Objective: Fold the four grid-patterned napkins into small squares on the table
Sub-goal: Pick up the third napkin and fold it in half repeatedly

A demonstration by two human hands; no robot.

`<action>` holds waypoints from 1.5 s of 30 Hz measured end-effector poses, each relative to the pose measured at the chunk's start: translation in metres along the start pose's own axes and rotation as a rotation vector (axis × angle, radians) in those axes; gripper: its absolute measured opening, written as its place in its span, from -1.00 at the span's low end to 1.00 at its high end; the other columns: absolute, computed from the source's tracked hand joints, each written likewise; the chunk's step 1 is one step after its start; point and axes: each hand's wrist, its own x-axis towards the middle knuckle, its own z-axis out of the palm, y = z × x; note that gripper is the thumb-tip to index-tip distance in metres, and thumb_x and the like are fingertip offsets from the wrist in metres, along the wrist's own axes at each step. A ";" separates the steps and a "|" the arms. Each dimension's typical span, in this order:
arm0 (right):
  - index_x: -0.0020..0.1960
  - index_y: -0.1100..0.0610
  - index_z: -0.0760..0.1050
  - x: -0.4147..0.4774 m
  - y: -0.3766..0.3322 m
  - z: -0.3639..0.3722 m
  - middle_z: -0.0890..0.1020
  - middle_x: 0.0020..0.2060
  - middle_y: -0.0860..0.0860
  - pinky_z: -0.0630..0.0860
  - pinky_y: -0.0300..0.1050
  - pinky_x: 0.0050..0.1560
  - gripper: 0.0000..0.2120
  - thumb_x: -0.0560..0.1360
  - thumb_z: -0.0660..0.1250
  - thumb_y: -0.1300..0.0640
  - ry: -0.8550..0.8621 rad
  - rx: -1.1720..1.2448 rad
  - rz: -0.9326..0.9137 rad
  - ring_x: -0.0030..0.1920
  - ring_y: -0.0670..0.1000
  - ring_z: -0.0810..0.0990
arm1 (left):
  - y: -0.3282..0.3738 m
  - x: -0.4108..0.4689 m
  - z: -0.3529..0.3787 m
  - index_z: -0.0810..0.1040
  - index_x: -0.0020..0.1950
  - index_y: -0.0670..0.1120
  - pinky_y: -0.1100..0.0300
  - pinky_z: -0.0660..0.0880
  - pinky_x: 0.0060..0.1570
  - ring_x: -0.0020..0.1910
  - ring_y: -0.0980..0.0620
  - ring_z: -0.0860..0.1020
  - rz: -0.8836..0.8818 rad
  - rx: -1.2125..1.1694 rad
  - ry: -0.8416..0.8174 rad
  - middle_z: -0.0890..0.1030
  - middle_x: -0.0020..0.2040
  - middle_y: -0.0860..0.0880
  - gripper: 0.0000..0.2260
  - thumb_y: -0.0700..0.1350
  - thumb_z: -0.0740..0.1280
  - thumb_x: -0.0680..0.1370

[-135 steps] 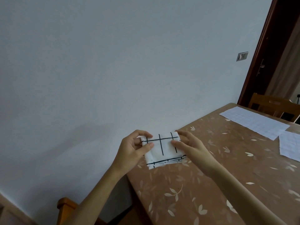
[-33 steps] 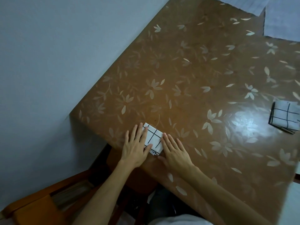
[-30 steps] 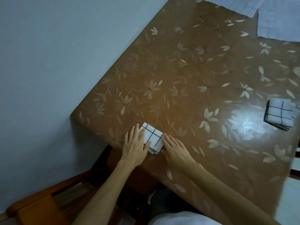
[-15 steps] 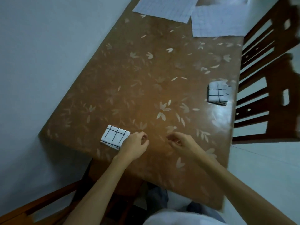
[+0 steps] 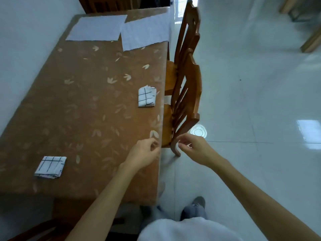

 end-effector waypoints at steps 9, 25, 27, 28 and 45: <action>0.31 0.08 0.52 -0.028 0.085 -0.114 0.66 0.08 -0.02 0.39 -0.46 -0.10 -0.70 0.59 0.31 0.07 0.185 0.077 0.164 -0.01 -0.12 0.58 | 0.163 0.045 0.047 0.54 0.35 -0.03 0.12 0.65 0.11 0.11 0.05 0.63 0.199 -0.018 -0.152 0.64 0.21 0.00 -0.72 -0.01 0.31 0.65; 0.30 0.05 0.51 0.106 0.155 -0.300 0.64 0.07 -0.04 0.52 -0.19 0.08 -0.69 0.57 0.31 0.06 0.338 0.087 0.306 0.08 -0.07 0.60 | 0.325 0.254 0.019 0.54 0.32 0.05 0.01 0.57 0.22 0.19 0.02 0.58 0.351 0.141 -0.197 0.63 0.23 0.04 -0.71 0.07 0.31 0.61; 0.30 0.06 0.51 0.131 0.154 -0.320 0.64 0.06 -0.05 0.53 -0.16 0.11 -0.69 0.57 0.31 0.06 0.343 0.076 0.301 0.08 -0.06 0.60 | 0.334 0.282 0.003 0.54 0.31 0.06 0.00 0.57 0.22 0.18 0.03 0.59 0.331 0.145 -0.196 0.63 0.23 0.04 -0.71 0.07 0.30 0.61; 0.30 0.05 0.51 0.143 0.154 -0.329 0.64 0.06 -0.05 0.53 -0.14 0.13 -0.69 0.57 0.31 0.06 0.338 0.068 0.296 0.09 -0.06 0.60 | 0.338 0.295 -0.004 0.53 0.31 0.05 -0.01 0.57 0.22 0.18 0.03 0.59 0.321 0.139 -0.188 0.63 0.23 0.03 -0.71 0.07 0.30 0.61; 0.30 0.07 0.51 0.407 0.203 -0.503 0.63 0.05 -0.06 0.51 -0.15 0.16 -0.70 0.57 0.30 0.08 0.047 -0.003 0.100 0.06 -0.07 0.61 | 0.425 0.500 -0.082 0.53 0.36 0.06 0.08 0.63 0.14 0.13 0.12 0.59 0.017 -0.068 -0.010 0.62 0.22 0.06 -0.70 0.03 0.30 0.63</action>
